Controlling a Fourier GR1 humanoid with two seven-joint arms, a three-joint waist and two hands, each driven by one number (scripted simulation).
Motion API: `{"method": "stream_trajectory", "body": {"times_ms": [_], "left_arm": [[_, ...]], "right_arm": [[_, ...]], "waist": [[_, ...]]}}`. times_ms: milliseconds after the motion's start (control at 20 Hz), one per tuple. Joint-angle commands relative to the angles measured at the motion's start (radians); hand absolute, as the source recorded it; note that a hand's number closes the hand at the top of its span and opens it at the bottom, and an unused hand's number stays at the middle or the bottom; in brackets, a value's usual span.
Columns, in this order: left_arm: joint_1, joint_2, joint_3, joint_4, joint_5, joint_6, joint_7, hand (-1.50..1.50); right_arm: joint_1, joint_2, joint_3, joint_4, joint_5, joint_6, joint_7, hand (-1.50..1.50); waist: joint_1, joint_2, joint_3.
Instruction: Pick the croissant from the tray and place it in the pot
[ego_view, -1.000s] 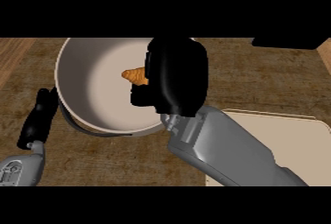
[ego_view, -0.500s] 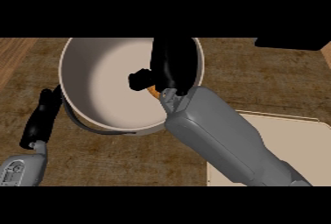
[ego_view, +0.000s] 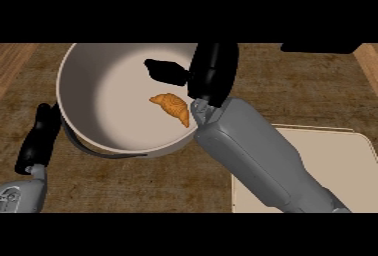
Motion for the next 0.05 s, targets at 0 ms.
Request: {"method": "stream_trajectory", "body": {"times_ms": [0], "left_arm": [[0.050, 0.013, 0.027, 0.002, 0.022, -0.016, -0.045, 0.00]], "right_arm": [[0.034, 0.005, -0.019, -0.004, 0.043, -0.191, 0.070, -1.50]], "waist": [[-0.021, -0.004, 0.000]]}}
